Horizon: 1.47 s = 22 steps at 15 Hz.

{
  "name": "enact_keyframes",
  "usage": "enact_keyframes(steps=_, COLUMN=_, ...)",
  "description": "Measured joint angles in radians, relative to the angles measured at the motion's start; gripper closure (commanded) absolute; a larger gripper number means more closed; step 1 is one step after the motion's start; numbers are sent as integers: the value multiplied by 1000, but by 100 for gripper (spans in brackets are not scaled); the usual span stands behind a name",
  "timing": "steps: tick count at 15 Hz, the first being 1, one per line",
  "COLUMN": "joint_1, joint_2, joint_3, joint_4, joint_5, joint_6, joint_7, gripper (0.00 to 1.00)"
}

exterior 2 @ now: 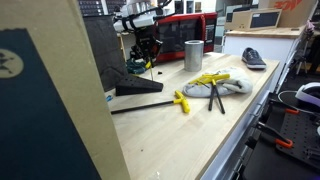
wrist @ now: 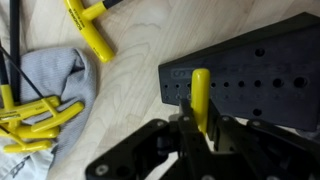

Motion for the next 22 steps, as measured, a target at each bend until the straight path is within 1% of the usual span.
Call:
enact_keyframes(steps=13, joint_1=0, joint_2=-24, joint_3=4, joint_4=-8, joint_5=0, joint_6=0, joint_7=-1, gripper=96)
enact_keyframes(steps=22, joint_1=-3, joint_2=-60, joint_3=2, joint_4=-72, joint_5=0, joint_6=13, joint_7=-2, gripper=96)
